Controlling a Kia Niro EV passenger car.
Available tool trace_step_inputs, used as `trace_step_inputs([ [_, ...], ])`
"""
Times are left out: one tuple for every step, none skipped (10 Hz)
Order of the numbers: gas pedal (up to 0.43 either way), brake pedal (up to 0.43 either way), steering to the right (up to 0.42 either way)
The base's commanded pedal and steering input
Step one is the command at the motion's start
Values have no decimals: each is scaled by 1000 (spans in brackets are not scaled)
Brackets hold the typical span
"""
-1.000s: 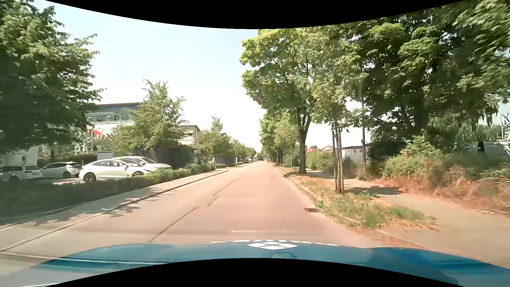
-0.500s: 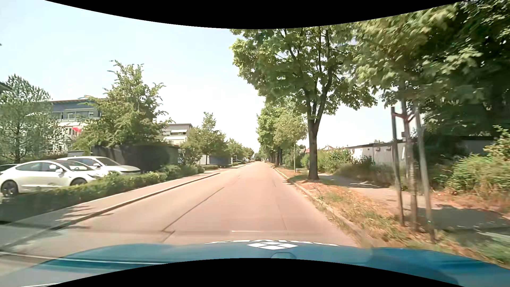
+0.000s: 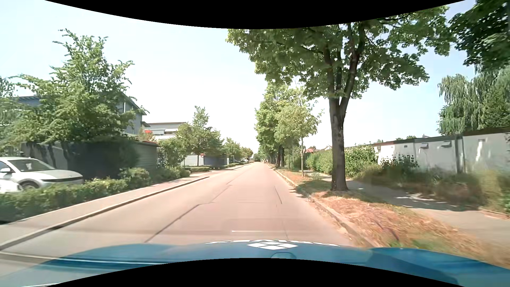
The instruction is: Follow the waypoints while adhering to traffic rules and regulations
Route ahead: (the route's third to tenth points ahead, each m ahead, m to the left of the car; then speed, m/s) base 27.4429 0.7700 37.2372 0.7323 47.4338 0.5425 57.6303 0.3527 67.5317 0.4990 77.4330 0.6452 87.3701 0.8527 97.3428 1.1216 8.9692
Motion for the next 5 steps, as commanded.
trace_step_inputs([
  [28, 0, 0],
  [28, 0, 0],
  [28, 0, 2],
  [28, 0, 5],
  [28, 0, 5],
])
